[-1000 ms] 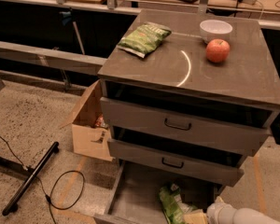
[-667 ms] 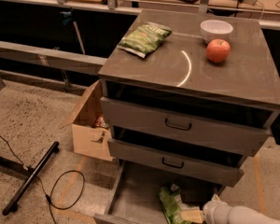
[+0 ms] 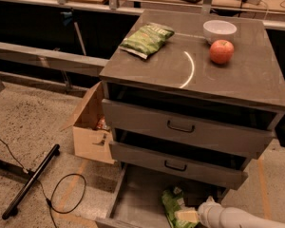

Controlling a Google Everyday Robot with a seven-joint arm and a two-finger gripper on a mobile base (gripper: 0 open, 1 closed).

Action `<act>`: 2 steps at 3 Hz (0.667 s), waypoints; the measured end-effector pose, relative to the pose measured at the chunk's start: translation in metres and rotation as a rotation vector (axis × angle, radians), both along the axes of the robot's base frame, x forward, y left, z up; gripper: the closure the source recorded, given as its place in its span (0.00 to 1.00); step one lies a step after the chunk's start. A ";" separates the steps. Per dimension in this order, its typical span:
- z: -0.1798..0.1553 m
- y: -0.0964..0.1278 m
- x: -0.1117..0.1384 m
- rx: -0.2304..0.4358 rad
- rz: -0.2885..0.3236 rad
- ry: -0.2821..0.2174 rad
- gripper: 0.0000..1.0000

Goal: Pick green rice chip bag from bottom drawer and place on counter

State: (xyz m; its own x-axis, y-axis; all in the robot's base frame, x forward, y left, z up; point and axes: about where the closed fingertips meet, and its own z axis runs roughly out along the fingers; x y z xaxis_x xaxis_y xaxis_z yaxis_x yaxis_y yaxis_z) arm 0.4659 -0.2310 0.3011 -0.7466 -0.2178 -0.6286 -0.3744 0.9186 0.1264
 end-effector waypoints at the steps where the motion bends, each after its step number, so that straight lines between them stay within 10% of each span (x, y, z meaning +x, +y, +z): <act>1: -0.031 0.008 0.014 0.031 0.017 -0.024 0.00; 2: -0.062 0.014 0.030 0.024 0.029 -0.051 0.00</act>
Offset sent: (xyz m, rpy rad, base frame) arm 0.0533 0.0173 -0.0996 0.0019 -0.0918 0.0349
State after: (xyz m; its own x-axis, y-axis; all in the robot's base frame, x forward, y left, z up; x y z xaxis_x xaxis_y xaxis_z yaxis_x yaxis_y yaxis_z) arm 0.4964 -0.2175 0.2392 -0.7070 -0.2234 -0.6710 -0.4074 0.9042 0.1282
